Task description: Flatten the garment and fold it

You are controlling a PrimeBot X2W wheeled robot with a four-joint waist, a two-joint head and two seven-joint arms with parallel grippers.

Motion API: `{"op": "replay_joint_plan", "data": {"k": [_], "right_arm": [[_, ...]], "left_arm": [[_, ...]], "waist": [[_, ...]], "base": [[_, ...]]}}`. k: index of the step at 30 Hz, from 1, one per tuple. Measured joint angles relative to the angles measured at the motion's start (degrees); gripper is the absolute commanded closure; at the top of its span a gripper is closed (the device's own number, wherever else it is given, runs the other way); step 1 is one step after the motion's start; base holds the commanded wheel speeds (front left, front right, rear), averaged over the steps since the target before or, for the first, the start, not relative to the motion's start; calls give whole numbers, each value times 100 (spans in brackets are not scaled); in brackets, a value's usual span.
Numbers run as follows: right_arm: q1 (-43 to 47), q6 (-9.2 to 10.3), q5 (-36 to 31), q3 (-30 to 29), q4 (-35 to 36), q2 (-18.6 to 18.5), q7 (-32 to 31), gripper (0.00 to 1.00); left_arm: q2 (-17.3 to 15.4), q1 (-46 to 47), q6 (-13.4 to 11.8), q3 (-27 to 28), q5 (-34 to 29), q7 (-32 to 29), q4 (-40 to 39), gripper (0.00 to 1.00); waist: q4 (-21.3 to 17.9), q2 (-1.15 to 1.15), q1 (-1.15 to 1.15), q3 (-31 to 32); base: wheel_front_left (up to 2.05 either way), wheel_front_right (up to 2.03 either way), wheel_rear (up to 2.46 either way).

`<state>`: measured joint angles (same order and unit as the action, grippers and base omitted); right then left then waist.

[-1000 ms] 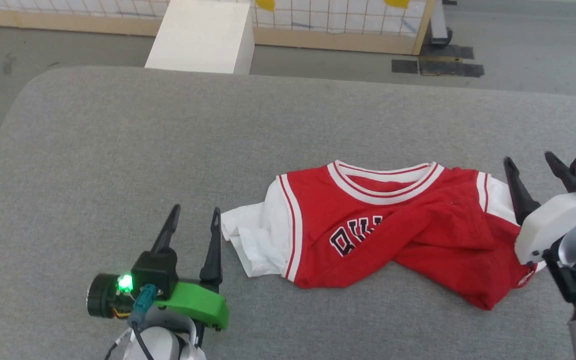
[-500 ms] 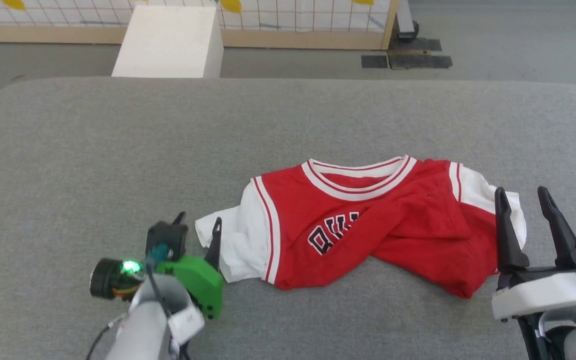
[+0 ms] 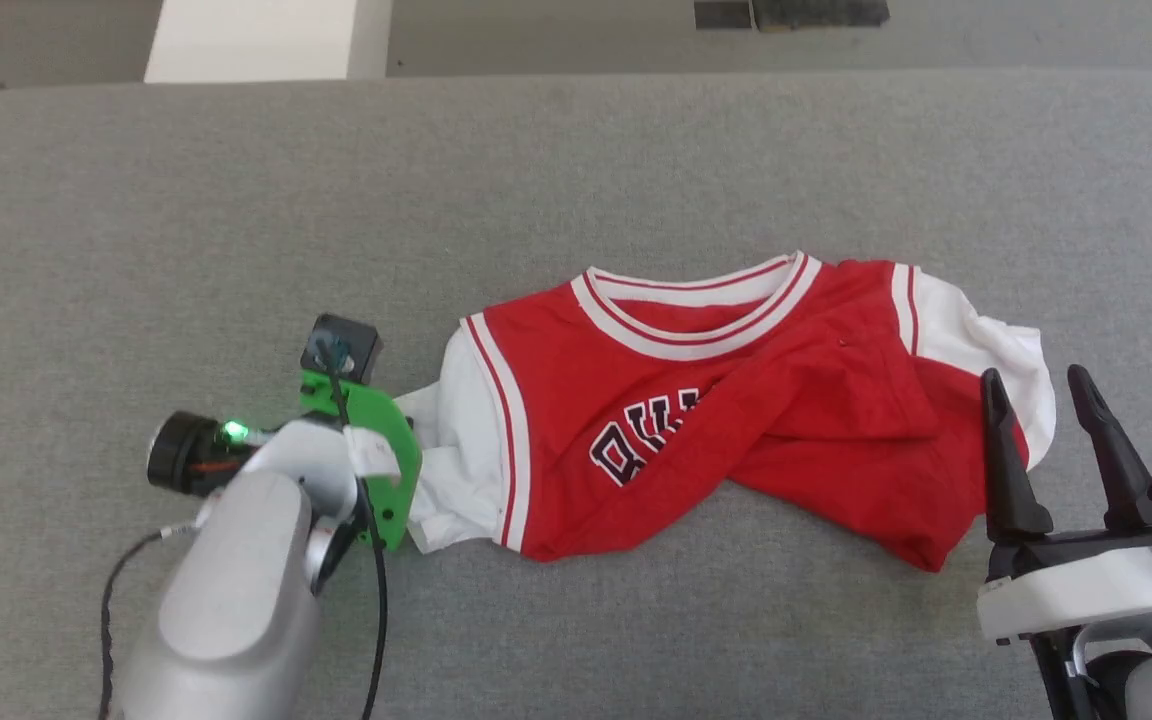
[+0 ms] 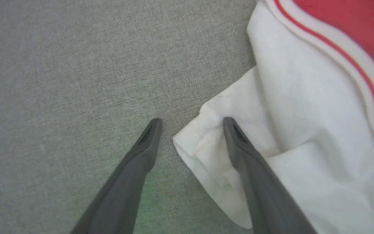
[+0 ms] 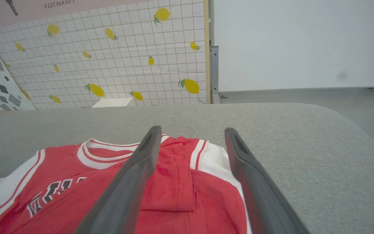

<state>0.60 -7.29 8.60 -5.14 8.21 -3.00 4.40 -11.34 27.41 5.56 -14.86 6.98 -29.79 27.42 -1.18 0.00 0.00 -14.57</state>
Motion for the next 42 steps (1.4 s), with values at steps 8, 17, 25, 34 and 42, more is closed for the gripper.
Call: {"op": "replay_joint_plan", "data": {"k": [8,17,25,34,42], "right_arm": [[-2,0,5,2,-144,-1,74,0],[-1,0,53,174,-409,0,-90,0],[96,0,220,409,-601,3,-753,0],[126,0,259,337,-695,8,-1723,0],[23,1,279,-220,-836,10,-3209,0]], "left_arm": [[-191,73,74,-60,324,268,-298,100],[-236,19,-746,576,311,2313,-448,100],[-276,-26,-1034,934,491,2970,224,52],[-143,-165,-947,870,510,4357,147,0],[77,-1193,-847,749,132,4455,-1533,0]], "waist": [[-91,0,0,-196],[10,0,0,128],[78,0,0,252],[182,0,0,446],[444,0,0,655]], "base": [[0,0,0],[0,0,0],[0,0,0],[0,0,0],[0,0,0]]}}
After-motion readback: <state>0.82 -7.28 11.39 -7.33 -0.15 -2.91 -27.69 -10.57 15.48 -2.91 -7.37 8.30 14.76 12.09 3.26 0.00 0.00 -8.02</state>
